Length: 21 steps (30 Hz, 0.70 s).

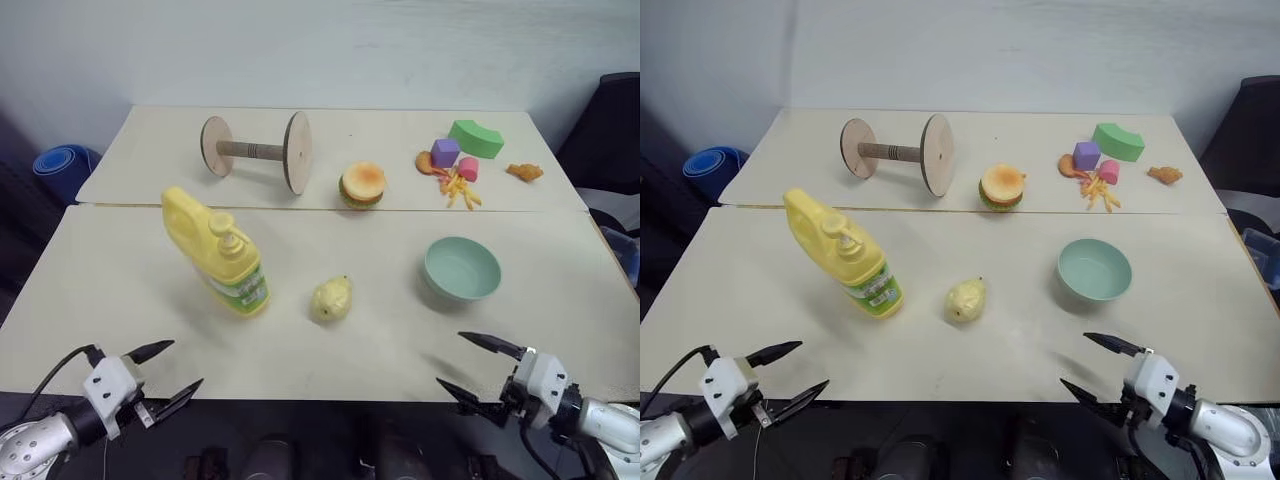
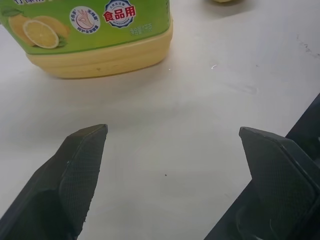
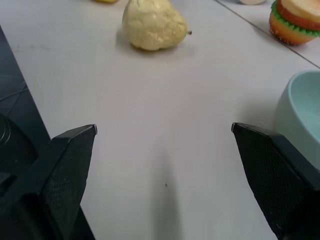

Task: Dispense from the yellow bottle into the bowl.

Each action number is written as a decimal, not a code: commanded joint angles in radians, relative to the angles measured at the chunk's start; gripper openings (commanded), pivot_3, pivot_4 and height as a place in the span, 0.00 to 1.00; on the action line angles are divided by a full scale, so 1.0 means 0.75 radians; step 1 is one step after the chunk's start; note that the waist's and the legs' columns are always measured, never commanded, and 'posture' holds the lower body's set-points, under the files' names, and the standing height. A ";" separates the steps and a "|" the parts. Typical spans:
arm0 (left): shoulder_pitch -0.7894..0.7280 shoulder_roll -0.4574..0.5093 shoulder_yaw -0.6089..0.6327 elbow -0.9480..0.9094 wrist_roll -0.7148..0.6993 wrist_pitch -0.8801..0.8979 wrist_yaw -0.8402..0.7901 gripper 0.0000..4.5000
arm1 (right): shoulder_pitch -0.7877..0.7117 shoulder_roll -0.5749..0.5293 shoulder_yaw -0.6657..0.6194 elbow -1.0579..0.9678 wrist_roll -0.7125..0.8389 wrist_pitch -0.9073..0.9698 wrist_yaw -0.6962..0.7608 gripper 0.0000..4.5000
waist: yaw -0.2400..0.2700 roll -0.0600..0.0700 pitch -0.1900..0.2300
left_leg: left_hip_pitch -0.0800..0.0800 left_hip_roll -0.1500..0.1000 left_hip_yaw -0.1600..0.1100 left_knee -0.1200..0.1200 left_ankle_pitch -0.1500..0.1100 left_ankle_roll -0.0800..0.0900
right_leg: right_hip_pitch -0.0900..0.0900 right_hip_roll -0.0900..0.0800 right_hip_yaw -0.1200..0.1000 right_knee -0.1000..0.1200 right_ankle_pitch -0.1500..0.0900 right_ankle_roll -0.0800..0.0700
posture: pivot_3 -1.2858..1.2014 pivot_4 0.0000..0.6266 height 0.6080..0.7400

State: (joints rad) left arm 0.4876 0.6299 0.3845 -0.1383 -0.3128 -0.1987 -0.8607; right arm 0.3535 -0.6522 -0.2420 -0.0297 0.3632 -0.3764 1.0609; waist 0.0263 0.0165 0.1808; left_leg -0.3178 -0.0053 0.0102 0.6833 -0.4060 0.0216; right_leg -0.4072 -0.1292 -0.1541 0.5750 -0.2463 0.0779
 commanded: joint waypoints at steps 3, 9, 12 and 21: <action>0.013 -0.004 0.000 -0.087 -0.091 0.058 -0.033 1.00 | -0.116 -0.002 0.068 -0.160 0.065 0.159 -0.037 1.00 | -0.008 0.000 0.001 | 0.000 0.000 0.000 0.000 0.000 0.000 | 0.000 0.000 0.001 0.001 0.001 -0.001 | 0.52 0.24 1.00; -0.022 0.035 -0.030 -0.204 -0.332 0.302 -0.153 1.00 | -0.541 -0.025 0.376 -0.310 -0.059 0.549 -0.069 1.00 | -0.007 0.001 0.002 | 0.001 0.002 0.000 0.000 0.004 -0.004 | -0.002 0.001 0.001 0.003 0.002 -0.004 | 0.52 0.24 1.00; -0.036 0.029 -0.041 -0.197 -0.308 0.290 -0.174 1.00 | -0.792 0.004 0.527 -0.229 -0.163 0.661 -0.057 1.00 | -0.005 0.001 0.002 | 0.001 0.001 -0.001 0.001 0.006 -0.004 | -0.007 0.001 0.000 0.002 0.004 -0.006 | 0.52 0.24 1.00; -0.057 -0.002 -0.079 -0.156 -0.243 0.235 -0.195 1.00 | -1.307 0.228 0.904 0.322 -0.453 0.608 0.076 1.00 | -0.012 -0.004 -0.001 | -0.003 0.000 -0.002 0.001 0.007 -0.004 | -0.005 0.005 -0.004 0.001 0.005 -0.004 | 0.52 0.24 1.00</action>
State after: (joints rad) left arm 0.4436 0.6336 0.3295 -0.2516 -0.5006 -0.0038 -1.0003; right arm -0.6003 -0.4924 0.4109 0.1764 0.0530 0.0968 1.1027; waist 0.0170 0.0139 0.1802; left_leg -0.3196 -0.0052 0.0091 0.6844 -0.4004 0.0185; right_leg -0.4106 -0.1254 -0.1570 0.5753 -0.2425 0.0757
